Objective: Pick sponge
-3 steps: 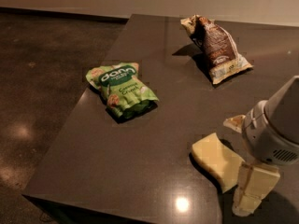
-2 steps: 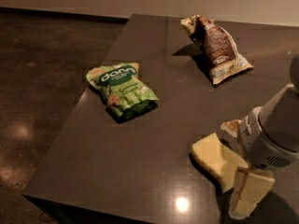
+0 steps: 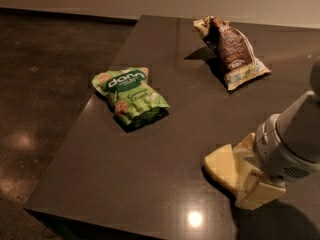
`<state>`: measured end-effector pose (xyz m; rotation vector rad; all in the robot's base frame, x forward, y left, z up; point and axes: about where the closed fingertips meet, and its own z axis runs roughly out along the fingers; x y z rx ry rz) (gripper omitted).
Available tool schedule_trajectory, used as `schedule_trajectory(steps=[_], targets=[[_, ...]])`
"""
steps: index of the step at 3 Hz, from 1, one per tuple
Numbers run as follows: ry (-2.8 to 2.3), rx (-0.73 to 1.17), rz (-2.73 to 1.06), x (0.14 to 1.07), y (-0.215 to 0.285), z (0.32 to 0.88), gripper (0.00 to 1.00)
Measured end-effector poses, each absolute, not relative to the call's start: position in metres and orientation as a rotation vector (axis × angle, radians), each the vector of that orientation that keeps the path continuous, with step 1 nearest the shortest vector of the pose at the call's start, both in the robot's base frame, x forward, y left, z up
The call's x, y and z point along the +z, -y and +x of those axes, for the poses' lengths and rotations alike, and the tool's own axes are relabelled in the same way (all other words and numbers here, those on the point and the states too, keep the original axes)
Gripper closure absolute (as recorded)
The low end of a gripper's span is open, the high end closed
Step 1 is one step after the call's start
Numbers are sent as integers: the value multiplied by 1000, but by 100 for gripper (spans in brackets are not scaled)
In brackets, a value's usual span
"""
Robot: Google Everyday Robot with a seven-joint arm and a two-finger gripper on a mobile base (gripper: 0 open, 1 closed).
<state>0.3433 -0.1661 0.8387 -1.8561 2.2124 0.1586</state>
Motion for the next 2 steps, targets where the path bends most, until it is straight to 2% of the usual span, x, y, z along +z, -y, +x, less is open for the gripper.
schedule_trajectory(steps=[2], targets=[[-2191,154,-1823,873,155,354,85]])
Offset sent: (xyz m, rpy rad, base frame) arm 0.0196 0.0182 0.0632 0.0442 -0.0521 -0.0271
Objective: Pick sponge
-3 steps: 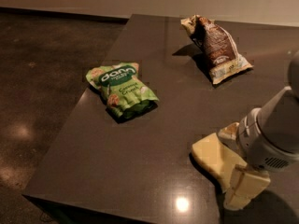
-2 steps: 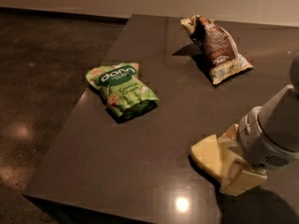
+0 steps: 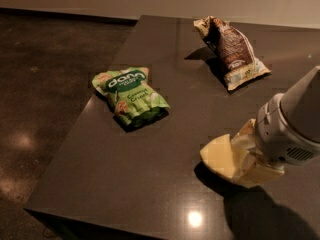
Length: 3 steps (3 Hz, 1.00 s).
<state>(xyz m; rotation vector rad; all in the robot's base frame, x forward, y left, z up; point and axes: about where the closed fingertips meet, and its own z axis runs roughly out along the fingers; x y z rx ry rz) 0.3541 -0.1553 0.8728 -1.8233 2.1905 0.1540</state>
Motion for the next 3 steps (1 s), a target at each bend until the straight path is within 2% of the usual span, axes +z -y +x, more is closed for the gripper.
schedule_trajectory(steps=[1,2,3], targets=[[-2177,151,-1813,898,148,361,100],[-2143,168,-1777,957,146,380,100],[-2143,168,-1777,957,146,380,100]])
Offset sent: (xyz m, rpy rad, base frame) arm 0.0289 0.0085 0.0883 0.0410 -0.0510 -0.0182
